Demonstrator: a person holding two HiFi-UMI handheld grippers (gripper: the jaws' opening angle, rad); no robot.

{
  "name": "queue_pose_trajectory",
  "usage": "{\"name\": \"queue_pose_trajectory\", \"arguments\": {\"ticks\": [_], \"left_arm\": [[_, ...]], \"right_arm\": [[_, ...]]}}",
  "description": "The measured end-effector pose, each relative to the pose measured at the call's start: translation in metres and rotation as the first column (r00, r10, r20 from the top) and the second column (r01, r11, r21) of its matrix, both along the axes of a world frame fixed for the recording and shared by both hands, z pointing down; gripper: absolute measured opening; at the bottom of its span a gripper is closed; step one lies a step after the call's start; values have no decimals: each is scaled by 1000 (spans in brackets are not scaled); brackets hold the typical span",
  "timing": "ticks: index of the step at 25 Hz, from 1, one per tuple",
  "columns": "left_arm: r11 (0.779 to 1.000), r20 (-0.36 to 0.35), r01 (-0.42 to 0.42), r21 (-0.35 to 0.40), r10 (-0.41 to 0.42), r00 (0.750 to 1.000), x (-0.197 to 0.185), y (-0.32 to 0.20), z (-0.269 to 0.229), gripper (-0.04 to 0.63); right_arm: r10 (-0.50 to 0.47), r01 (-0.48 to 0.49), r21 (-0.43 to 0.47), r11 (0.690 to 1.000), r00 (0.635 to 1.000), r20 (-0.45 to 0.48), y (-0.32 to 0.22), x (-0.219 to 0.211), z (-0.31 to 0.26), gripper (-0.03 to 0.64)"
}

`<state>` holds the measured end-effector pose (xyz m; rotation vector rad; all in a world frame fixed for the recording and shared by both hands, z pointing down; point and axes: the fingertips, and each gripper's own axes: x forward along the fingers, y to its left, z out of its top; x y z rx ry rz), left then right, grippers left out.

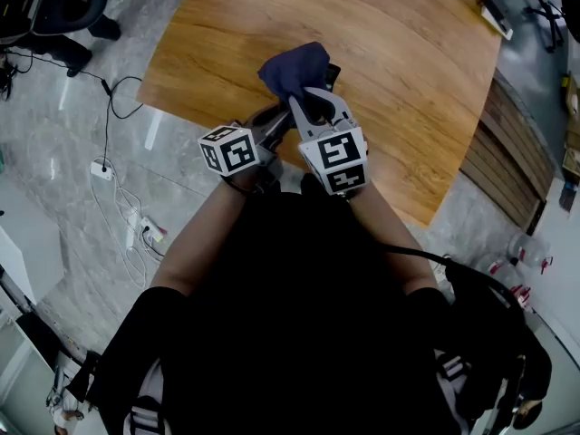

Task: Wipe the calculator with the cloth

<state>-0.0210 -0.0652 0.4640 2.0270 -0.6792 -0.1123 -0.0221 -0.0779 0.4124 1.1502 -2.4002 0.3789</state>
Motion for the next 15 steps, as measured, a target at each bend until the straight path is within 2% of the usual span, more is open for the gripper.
{"name": "queue_pose_trajectory", "arguments": {"ticks": [4, 8, 15], "left_arm": [[1000, -14, 29, -9, -29, 999, -7, -4, 1, 72], [997, -58, 69, -38, -71, 996, -12, -10, 2, 72], [987, -132, 150, -55, -156, 979, -27, -32, -9, 72]], "right_arm": [[-34, 34, -10, 999, 999, 40, 12, -8, 0, 46], [-58, 58, 2, 998, 998, 31, 23, -3, 4, 46], [-120, 122, -69, 990, 992, 41, 54, -6, 22, 46]]}}
